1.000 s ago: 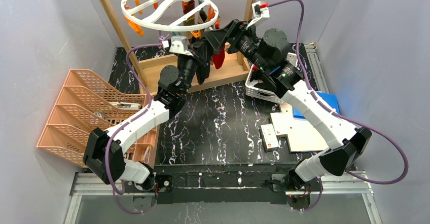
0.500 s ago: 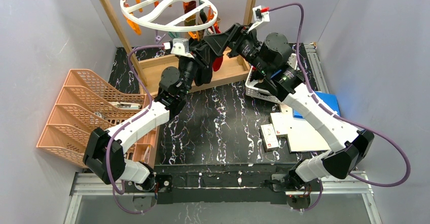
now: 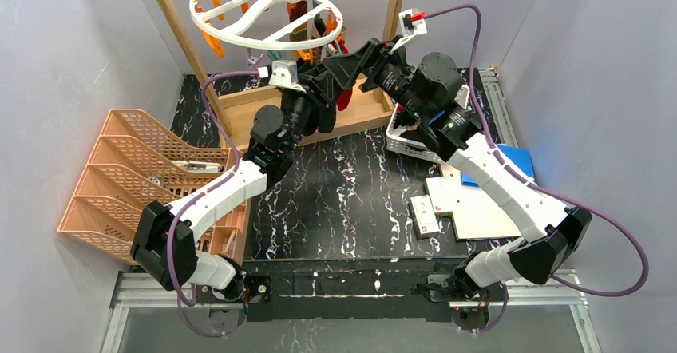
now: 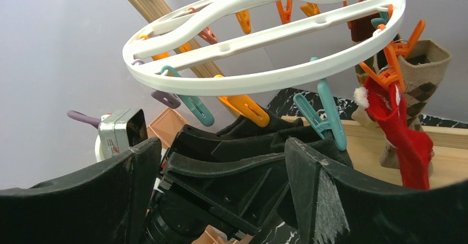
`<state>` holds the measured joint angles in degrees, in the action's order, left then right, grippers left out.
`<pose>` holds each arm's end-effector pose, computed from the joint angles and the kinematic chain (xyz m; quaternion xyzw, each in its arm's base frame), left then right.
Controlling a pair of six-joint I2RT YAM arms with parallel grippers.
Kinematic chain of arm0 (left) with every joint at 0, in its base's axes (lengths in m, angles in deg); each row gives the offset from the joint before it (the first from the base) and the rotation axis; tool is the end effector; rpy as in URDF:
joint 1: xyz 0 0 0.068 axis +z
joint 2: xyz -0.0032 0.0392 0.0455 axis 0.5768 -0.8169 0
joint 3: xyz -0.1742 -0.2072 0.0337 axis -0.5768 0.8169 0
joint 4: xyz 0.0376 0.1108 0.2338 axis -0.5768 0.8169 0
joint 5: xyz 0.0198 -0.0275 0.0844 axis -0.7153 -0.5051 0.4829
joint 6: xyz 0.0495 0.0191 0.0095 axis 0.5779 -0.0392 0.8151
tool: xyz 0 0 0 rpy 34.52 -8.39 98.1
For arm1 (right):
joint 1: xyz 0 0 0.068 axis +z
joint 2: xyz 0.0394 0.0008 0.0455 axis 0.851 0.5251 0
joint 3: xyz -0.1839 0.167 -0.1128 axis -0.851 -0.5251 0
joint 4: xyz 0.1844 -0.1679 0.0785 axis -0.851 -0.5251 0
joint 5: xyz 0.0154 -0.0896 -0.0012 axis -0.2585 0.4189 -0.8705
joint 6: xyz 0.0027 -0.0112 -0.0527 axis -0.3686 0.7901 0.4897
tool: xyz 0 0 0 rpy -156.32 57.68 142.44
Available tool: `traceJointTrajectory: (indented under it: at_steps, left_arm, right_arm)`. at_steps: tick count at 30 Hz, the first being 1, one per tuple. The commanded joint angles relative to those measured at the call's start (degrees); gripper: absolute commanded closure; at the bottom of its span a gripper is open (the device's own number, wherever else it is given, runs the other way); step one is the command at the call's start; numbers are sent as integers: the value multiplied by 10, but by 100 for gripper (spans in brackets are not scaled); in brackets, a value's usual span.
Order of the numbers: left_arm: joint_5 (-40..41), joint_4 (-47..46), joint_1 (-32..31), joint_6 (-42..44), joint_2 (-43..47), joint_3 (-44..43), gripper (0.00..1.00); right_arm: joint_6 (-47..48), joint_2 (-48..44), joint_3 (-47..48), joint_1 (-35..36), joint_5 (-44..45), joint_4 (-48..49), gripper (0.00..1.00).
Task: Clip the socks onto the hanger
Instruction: Clamp the sock onto the hanger, then rotate the hanger at the clothesline.
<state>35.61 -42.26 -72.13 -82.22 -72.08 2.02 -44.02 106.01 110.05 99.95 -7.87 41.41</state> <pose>0.2587 -0.1833 0.3991 0.0079 0.5126 -0.2917 0.8075 0.2357 0.2111 0.4994 -0.0594 0.5992 0.4927 0.6282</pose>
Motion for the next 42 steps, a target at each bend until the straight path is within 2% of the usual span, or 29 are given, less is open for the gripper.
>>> traceJointTrajectory:
  at_steps: [1, 16, 20, 25, 29, 33, 36, 42]
  left_arm:
    - [0, -11, 2, -4, 23, -1, 59]
    - [-13, -5, 2, -13, 49, 14, 47]
    - [-22, 17, 2, -17, 79, 26, 44]
    - [-18, 70, 2, -12, 153, 58, 36]
    - [-10, 150, 2, -10, 244, 86, 31]
    - [22, 272, 2, -18, 357, 130, 28]
    - [54, 376, 2, -33, 445, 168, 26]
    - [60, 482, 2, -62, 564, 224, 23]
  right_arm:
    - [31, -21, 10, -2, 10, 7, 11]
    - [36, -35, 6, -2, 13, -5, 11]
    - [33, -37, 8, -2, 11, -14, 11]
    - [26, -39, 20, -2, -2, -35, 11]
    - [-7, -35, 33, -2, -24, -52, 11]
    - [-69, -40, 25, -1, -28, -37, 12]
    - [-148, -36, 12, -3, -27, -1, 13]
    - [-311, 12, 10, -6, -50, 69, 13]
